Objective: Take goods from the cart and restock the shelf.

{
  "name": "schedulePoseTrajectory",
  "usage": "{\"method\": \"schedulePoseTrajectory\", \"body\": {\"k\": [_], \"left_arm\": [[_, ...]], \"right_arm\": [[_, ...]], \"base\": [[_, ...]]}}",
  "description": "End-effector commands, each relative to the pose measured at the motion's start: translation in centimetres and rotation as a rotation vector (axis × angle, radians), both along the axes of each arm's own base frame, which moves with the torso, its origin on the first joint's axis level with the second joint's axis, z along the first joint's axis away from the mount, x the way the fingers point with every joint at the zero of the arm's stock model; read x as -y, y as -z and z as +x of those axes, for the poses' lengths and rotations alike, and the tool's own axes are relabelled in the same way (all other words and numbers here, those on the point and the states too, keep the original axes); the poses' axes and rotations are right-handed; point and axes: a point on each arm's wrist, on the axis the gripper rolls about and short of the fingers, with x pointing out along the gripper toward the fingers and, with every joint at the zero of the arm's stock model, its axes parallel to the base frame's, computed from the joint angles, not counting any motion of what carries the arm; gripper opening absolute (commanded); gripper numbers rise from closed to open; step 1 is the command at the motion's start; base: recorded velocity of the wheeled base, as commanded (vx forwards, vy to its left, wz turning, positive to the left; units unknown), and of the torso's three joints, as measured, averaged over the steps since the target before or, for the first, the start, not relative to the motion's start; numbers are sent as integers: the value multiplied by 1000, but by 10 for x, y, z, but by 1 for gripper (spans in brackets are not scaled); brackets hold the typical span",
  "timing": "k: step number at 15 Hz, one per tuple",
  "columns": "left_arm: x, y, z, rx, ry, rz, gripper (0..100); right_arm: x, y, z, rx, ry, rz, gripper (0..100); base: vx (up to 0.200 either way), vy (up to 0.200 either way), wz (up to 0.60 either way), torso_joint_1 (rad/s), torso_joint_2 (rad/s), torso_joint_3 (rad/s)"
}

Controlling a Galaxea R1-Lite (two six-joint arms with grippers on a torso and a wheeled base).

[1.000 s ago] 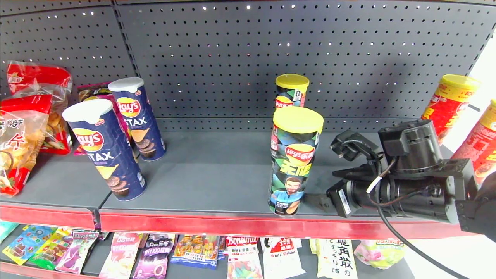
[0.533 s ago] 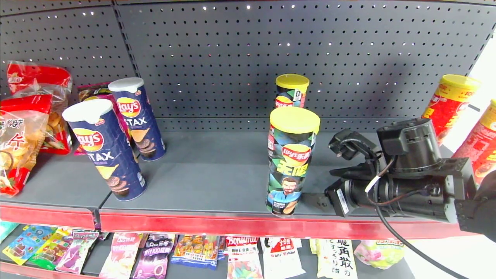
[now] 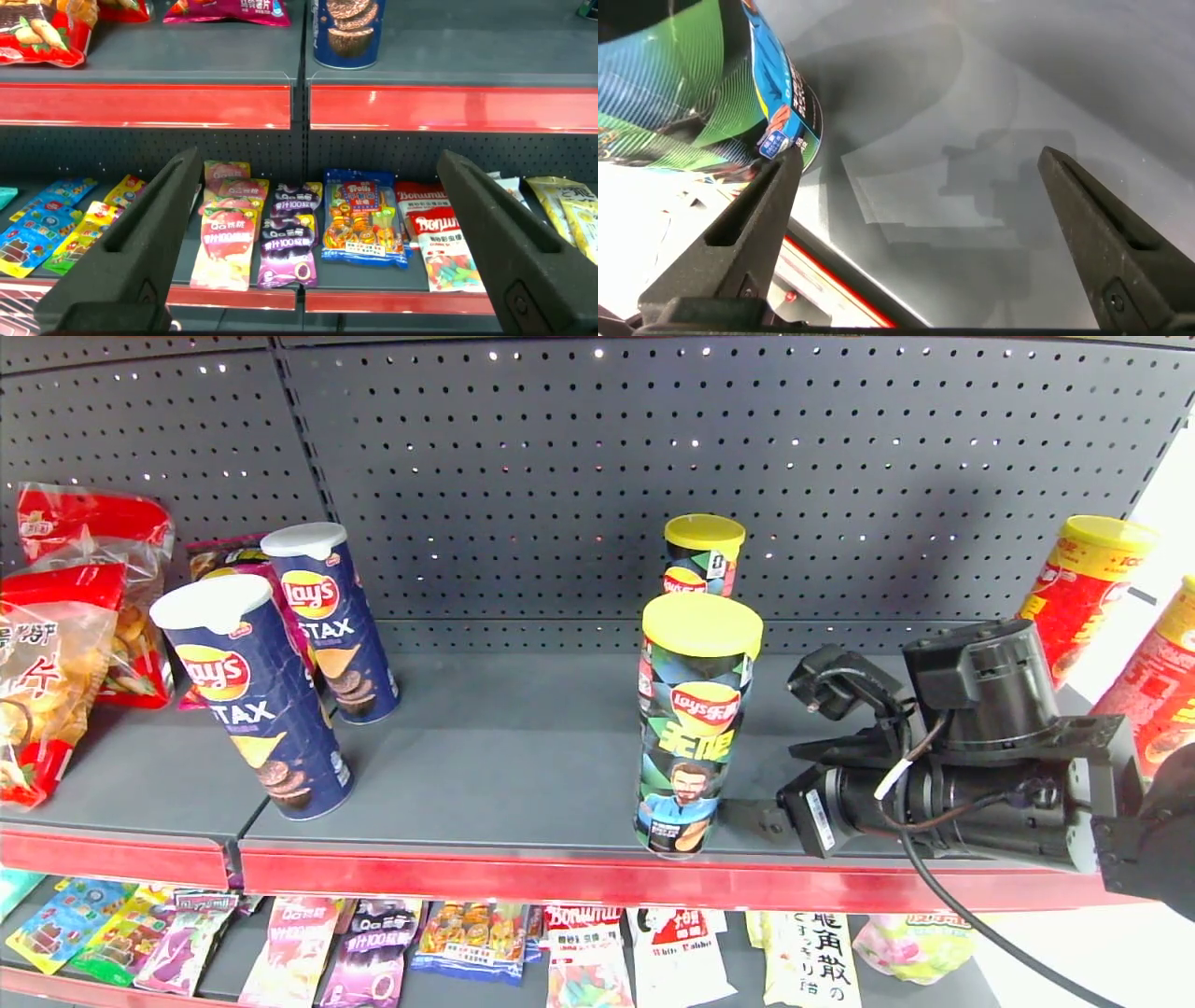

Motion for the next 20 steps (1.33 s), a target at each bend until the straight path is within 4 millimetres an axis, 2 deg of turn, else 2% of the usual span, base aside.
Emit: {"method": "schedulePoseTrajectory", "body": {"k": [1,4,6,7,9,10,11,12,15,18,19,20], "left_arm": [[0,0,0,0,0,0,100],[0,0,0,0,0,0,100],[0,0,0,0,0,0,100],[0,0,0,0,0,0,100],[0,0,0,0,0,0,100],[0,0,0,0,0,0,100],[0,0,0,0,0,0,100],[0,0,0,0,0,0,100],[0,0,0,0,0,0,100],[0,0,0,0,0,0,100],[0,0,0,0,0,0,100],[0,0,0,0,0,0,100]], "right_arm": [[11,-4,-4,7,32,15,100],[39,-29,-26,100,103,64,100],[51,-36,-50,151,131,65,100],[69,-37,-84,194,122,89,100],[96,-27,-126,262,129,110,100],[105,-24,-136,287,145,110,100],[126,-13,-159,353,189,99,100],[137,0,-175,381,231,97,100],[149,42,-223,449,354,100,100],[150,77,-251,582,435,133,100],[150,77,-251,582,435,133,100],[151,83,-254,601,518,188,100]], "base": [[0,0,0,0,0,0],[0,0,0,0,0,0],[0,0,0,0,0,0],[0,0,0,0,0,0],[0,0,0,0,0,0],[0,0,0,0,0,0],[0,0,0,0,0,0],[0,0,0,0,0,0],[0,0,0,0,0,0],[0,0,0,0,0,0],[0,0,0,0,0,0],[0,0,0,0,0,0]]}}
